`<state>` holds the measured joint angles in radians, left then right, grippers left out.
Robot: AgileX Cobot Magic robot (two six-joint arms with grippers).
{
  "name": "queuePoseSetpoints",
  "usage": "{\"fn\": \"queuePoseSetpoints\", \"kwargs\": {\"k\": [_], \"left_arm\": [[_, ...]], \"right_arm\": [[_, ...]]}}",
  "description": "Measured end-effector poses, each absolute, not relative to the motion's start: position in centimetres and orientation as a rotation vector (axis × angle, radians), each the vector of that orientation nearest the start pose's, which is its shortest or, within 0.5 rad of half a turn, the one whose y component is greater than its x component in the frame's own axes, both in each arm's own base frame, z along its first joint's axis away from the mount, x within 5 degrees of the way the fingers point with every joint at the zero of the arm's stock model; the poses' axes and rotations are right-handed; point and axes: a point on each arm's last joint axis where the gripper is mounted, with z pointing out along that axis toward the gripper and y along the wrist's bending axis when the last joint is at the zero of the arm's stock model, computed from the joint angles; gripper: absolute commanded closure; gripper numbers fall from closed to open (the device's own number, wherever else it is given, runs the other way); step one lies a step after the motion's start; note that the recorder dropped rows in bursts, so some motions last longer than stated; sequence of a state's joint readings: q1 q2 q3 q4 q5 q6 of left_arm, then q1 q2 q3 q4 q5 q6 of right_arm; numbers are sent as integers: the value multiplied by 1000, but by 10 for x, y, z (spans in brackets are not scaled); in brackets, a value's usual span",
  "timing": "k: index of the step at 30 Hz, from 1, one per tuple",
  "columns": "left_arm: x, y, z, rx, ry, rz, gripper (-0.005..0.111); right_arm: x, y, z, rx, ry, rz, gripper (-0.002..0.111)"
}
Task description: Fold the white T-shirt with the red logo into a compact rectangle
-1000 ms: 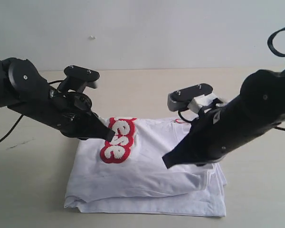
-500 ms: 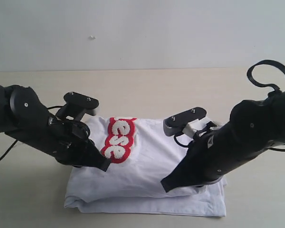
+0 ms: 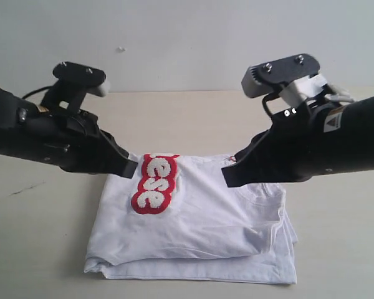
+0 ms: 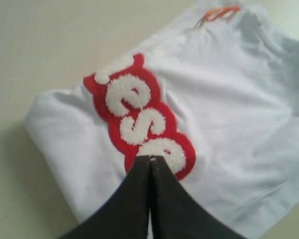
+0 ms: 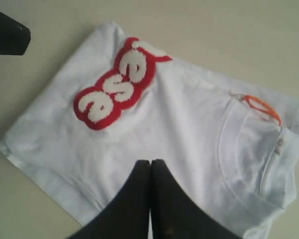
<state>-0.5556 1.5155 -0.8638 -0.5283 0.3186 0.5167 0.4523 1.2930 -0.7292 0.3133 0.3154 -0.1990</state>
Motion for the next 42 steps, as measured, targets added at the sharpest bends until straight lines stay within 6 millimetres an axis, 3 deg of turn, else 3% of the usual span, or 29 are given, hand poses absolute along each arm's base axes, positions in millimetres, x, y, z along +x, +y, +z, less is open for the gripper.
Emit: {"fn": "queuePoseSetpoints", "kwargs": {"k": [9,16,23,29,34,42], "left_arm": [[230,-160,285,711,2124,-475,107],[205,-144,317,682,1997,-494,107],[161,-113,341,583,1807,-509,107],[114,-78,358,457,1579,-528,107],[85,-59,365,403,1453,-550,107],[57,-41,366,364,1330,-566,107]], "right_arm": [[204,109,289,-444,2164,418,108],[184,100,312,-433,2066,441,108],[140,79,353,-407,1850,478,108],[85,53,382,-383,1628,503,108],[64,41,376,-376,1564,498,108],[42,30,378,-369,1472,481,108]]}}
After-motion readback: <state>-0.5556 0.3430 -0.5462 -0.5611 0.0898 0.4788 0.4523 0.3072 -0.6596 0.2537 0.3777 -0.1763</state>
